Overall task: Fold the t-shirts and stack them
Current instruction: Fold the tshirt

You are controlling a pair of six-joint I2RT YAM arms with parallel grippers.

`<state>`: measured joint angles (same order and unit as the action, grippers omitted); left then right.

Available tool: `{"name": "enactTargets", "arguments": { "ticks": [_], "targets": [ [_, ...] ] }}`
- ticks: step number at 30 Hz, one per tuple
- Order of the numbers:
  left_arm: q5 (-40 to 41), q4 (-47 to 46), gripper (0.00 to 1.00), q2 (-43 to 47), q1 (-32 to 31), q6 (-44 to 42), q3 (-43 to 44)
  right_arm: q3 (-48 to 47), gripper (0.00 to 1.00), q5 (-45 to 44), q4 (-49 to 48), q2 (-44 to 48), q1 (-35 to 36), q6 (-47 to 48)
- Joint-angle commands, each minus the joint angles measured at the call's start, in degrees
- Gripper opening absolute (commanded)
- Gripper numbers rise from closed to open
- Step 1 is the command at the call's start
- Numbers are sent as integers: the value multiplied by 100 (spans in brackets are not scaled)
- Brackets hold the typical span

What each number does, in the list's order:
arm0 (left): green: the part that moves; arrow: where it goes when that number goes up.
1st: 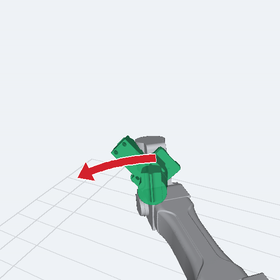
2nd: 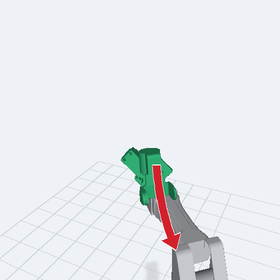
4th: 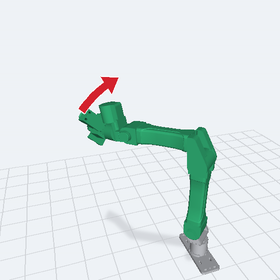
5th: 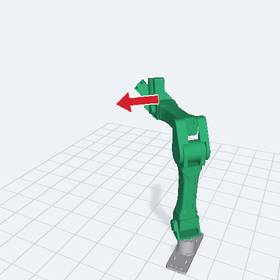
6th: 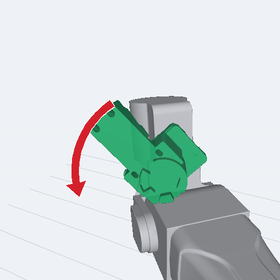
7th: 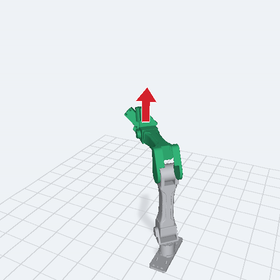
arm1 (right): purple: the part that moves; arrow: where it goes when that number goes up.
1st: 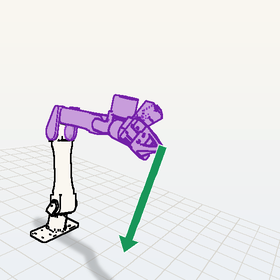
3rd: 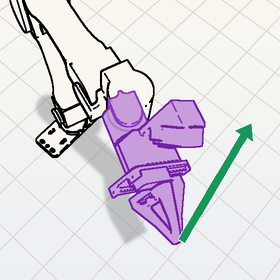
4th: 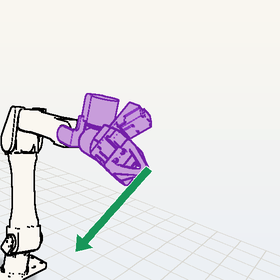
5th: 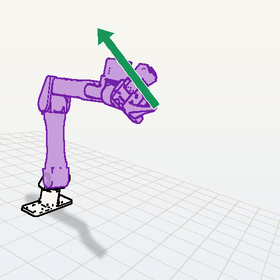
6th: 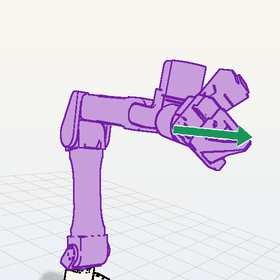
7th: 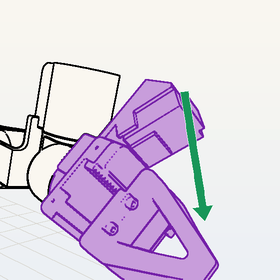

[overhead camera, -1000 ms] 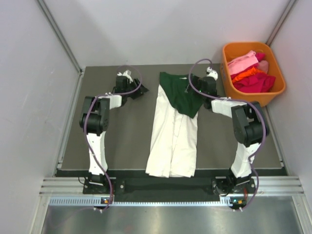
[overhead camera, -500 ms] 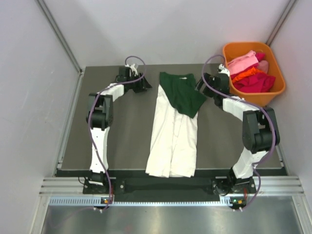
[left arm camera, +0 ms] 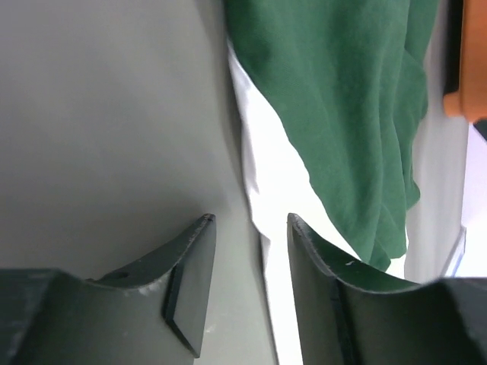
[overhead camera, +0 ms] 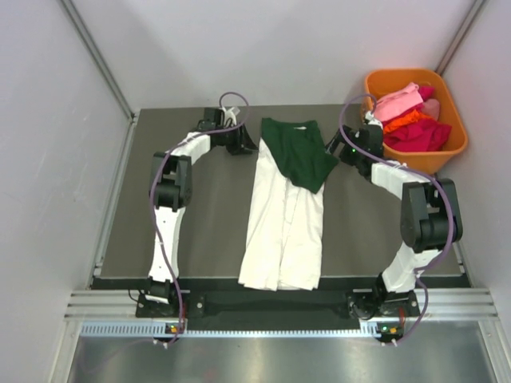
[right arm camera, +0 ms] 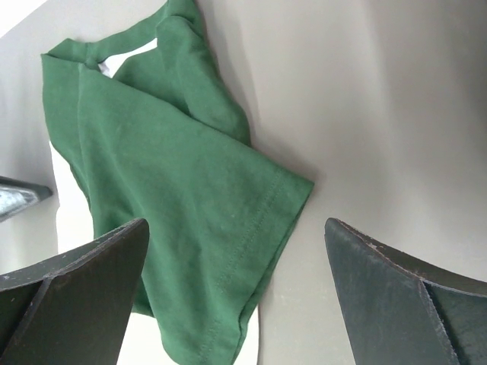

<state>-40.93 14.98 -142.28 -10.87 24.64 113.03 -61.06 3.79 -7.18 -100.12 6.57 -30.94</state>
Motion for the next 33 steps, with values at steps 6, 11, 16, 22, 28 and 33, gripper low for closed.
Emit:
{"name": "enactTargets", "arguments": {
  "ticks": [6, 11, 16, 22, 28, 33],
  "targets": [
    [32, 1305, 46, -503, -169, -645, 228, 15, 99, 201, -108, 370, -77, -44],
    [-161, 1410, 42, -616, -178, -628, 368, 41, 99, 210, -117, 370, -94, -26],
    [-144, 1745, 30, -819, -187, -715, 693, 41, 98, 254, -126, 361, -121, -44],
    [-188, 1798, 0, -758, -170, -812, 694, 50, 98, 280, -126, 335, -129, -53],
    [-213, 1377, 0, -494, 32, -585, 352, 68, 98, 306, -117, 317, -156, -61],
    [-118, 1209, 0, -511, 226, -417, 298, 68, 98, 315, -117, 335, -165, -70]
  ]
}}
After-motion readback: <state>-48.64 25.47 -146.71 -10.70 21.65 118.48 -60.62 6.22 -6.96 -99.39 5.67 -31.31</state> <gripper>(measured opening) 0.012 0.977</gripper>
